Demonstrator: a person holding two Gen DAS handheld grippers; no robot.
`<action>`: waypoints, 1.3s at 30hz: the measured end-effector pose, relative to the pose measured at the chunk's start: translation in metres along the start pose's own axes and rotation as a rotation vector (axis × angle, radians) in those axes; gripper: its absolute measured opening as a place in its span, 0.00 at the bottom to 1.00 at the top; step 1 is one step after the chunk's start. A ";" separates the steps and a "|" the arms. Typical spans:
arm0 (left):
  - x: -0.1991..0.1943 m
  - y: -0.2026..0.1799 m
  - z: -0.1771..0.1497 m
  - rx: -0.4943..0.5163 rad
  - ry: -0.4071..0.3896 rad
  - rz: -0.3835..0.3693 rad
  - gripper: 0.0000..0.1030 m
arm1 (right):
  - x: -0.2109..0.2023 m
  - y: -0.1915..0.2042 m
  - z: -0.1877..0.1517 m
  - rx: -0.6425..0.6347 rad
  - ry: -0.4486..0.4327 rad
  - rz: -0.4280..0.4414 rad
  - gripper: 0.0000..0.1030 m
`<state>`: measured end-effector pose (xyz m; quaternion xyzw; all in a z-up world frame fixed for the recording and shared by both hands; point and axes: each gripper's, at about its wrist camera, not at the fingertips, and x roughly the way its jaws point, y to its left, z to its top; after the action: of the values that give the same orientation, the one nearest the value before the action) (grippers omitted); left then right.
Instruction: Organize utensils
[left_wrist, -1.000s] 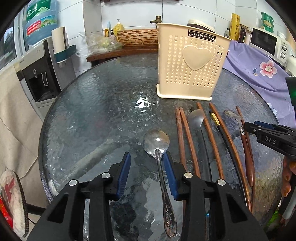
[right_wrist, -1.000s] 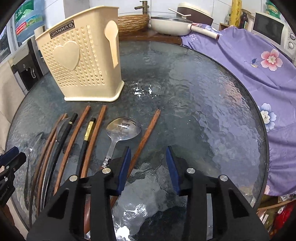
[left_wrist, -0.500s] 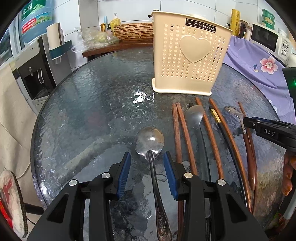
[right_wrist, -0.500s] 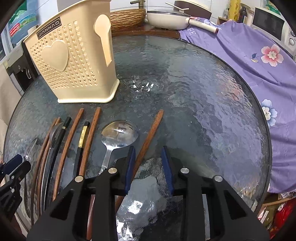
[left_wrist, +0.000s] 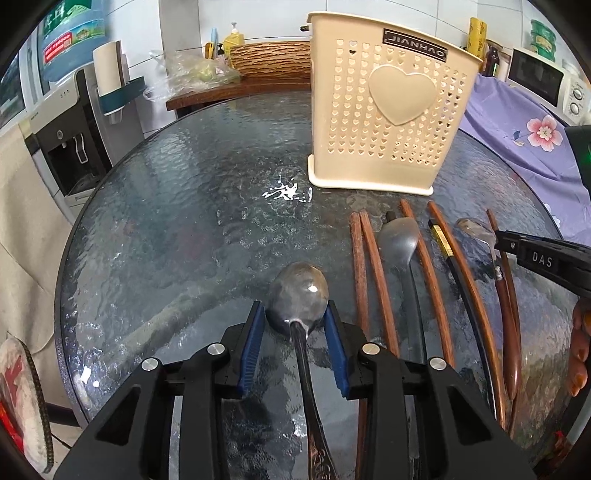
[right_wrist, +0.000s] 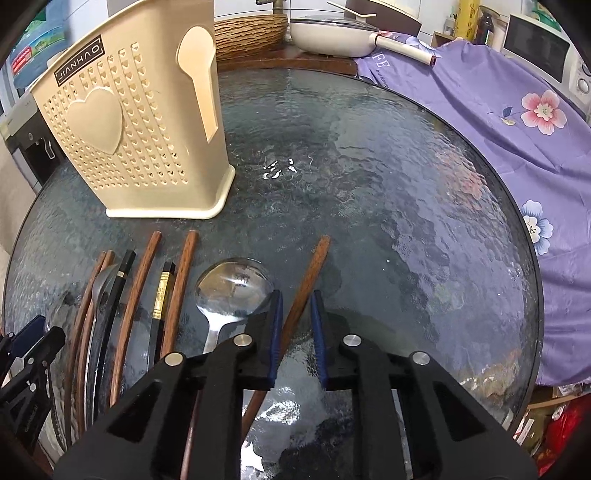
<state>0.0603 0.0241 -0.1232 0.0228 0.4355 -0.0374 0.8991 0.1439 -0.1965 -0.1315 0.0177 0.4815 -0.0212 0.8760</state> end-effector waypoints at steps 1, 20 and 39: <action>0.001 0.000 0.002 -0.001 0.004 -0.002 0.29 | 0.001 0.001 0.002 -0.002 0.002 -0.001 0.12; 0.014 0.006 0.021 -0.008 -0.003 0.006 0.03 | 0.003 0.006 -0.001 -0.029 -0.021 0.004 0.07; -0.011 0.003 0.029 -0.045 -0.075 -0.087 0.03 | -0.033 0.000 -0.001 -0.028 -0.084 0.089 0.07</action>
<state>0.0770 0.0259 -0.0966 -0.0178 0.4027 -0.0675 0.9127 0.1253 -0.1956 -0.1048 0.0262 0.4432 0.0238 0.8957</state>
